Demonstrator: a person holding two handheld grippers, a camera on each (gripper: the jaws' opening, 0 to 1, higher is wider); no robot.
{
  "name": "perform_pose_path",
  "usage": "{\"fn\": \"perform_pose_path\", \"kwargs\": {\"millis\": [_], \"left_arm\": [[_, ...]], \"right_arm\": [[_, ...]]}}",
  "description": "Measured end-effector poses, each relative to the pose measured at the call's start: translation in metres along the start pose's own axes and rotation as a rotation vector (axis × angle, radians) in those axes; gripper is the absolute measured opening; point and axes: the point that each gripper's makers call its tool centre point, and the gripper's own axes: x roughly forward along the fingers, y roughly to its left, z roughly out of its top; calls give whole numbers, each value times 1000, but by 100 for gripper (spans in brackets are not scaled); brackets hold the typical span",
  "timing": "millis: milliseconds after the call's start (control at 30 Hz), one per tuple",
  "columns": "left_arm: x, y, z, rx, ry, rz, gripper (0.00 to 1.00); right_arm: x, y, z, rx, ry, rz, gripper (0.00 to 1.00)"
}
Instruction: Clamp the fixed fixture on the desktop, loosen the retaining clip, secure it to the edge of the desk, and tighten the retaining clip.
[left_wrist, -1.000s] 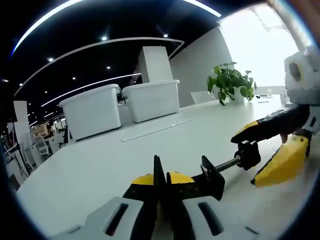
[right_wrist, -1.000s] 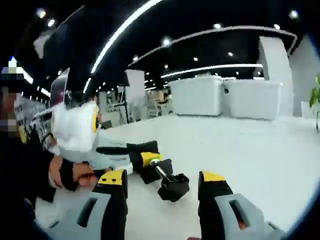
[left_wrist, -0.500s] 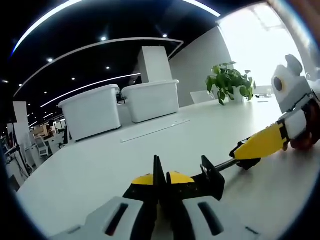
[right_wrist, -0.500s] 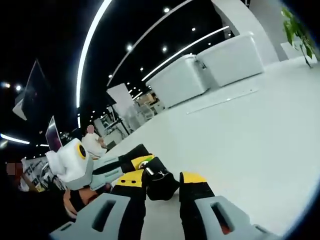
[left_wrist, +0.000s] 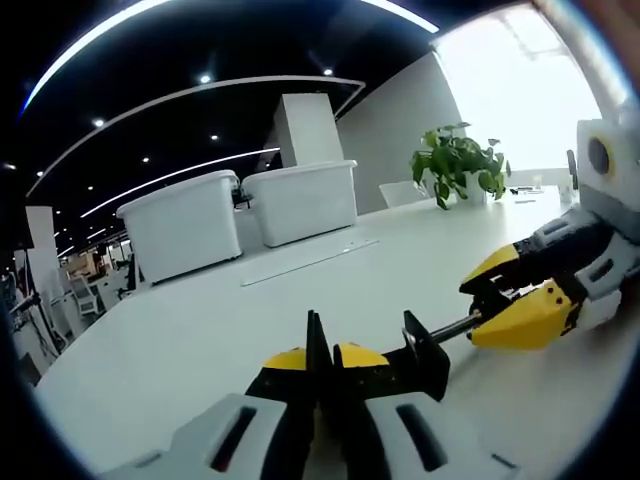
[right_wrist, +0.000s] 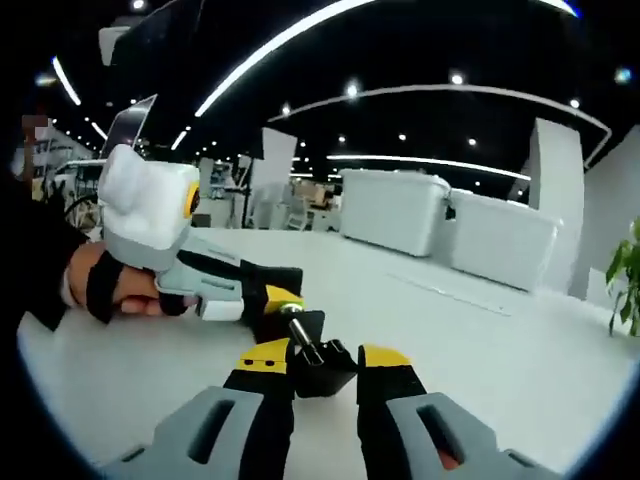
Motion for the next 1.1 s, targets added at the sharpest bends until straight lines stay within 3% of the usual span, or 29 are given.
{"fn": "perform_pose_path", "kwargs": {"millis": [367, 567, 667, 700, 800, 967, 1100], "left_arm": [[1, 1, 0, -2, 3, 2, 7], [1, 2, -1, -5, 4, 4, 7], [2, 2, -1, -2, 4, 7, 7], [2, 2, -1, -2, 4, 7, 7], [1, 2, -1, -1, 3, 3, 7], [0, 2, -2, -5, 3, 2, 7], [-1, 2, -2, -6, 3, 1, 7]], "right_arm": [[-1, 7, 4, -462, -23, -101, 22], [1, 4, 4, -455, -34, -90, 23], [2, 5, 1, -390, -29, 3, 25], [2, 4, -2, -344, 5, 8, 26], [-2, 9, -4, -30, 49, 58, 37], [-5, 0, -5, 451, 100, 139, 39], [-6, -12, -12, 649, 101, 163, 33]]}}
